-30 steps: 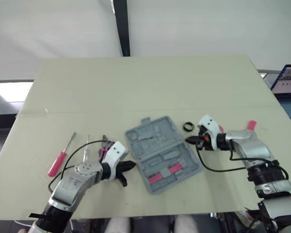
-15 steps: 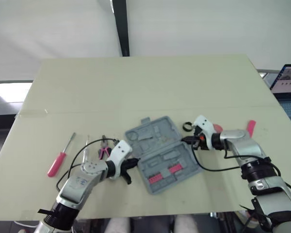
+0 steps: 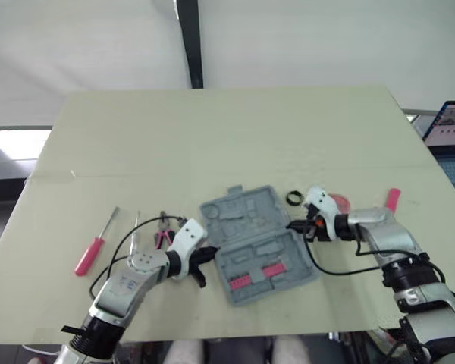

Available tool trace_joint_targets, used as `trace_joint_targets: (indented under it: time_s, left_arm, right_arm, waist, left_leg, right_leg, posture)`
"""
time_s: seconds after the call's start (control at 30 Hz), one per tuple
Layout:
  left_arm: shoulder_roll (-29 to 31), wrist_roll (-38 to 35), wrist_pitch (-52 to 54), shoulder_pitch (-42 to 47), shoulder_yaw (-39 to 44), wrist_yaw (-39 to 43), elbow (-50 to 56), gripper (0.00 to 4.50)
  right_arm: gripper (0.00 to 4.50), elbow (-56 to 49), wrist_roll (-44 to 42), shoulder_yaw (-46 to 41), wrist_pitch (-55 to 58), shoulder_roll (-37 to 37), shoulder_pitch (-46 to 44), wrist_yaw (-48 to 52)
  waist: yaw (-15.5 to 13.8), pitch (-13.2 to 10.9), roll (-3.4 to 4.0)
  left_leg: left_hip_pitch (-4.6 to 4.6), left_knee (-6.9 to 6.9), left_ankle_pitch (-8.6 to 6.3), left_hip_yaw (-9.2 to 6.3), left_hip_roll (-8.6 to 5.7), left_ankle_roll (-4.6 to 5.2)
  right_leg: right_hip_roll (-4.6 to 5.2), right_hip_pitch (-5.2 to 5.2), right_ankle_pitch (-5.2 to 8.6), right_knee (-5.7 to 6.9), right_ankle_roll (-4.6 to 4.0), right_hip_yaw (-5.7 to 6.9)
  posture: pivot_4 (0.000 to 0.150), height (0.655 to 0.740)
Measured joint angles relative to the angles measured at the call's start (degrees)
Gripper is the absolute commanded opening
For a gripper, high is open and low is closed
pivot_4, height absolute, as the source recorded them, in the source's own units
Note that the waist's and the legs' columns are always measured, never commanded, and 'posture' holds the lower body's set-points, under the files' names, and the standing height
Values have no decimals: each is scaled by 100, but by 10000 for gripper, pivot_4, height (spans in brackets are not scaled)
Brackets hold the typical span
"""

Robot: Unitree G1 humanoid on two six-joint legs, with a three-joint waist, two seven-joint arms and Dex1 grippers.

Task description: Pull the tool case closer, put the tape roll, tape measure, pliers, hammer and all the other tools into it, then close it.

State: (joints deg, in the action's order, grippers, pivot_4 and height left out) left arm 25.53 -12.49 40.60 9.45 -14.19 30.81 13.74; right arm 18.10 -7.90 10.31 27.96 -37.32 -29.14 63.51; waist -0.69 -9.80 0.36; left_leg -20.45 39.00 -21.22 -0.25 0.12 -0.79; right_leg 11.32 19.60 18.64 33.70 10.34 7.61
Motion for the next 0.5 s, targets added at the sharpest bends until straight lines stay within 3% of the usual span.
trace_joint_targets:
  time_s: [0.5]
  left_arm:
    - [262,-20,327,-249,-11,139,472,155]
  right_arm:
    - [491,-2020,-485,-189,874,-708,1383,134]
  waist:
    - [-53,0,-1]
  left_leg:
    - [1,1,0,2,0,0]
  right_leg:
    - [0,-3,0,-3,0,-2]
  posture:
    - [1500,7400]
